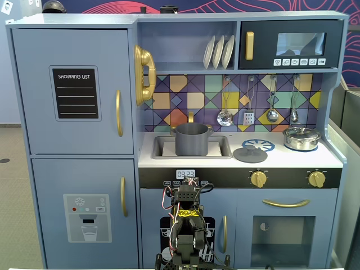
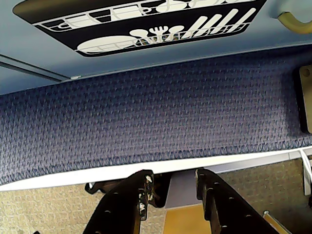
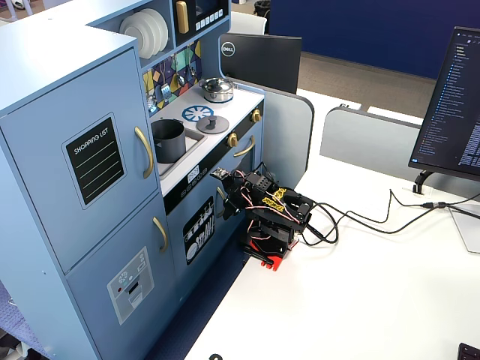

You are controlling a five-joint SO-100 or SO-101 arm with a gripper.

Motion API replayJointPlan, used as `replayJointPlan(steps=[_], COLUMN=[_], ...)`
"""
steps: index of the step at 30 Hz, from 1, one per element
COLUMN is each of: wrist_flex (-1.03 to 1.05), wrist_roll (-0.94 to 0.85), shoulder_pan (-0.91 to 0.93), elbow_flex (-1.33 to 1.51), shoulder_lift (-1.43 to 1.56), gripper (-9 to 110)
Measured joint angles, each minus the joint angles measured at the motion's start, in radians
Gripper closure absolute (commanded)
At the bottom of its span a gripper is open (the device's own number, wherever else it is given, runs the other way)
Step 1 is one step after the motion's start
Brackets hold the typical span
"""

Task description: Pick up the lid from the counter and put it on the gray recipient

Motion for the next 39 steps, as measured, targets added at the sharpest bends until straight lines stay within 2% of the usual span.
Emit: replayJointPlan(steps=[15,19,25,30,39], wrist_flex=[0.009,0.049,0.026,-0.225,-1.054], wrist_roll=[-0.094,-0.101,-0.118,-0.199,-0.19], shoulder_pan=[0.011,0.038,0.098,0.255,0.503], elbow_flex=[-0.003,-0.215,-0.719,-0.827,-0.64], shoulder_lift=[-0.002,-0.146,-0.471,-0.526,-0.503], gripper=[101,101,101,102,99])
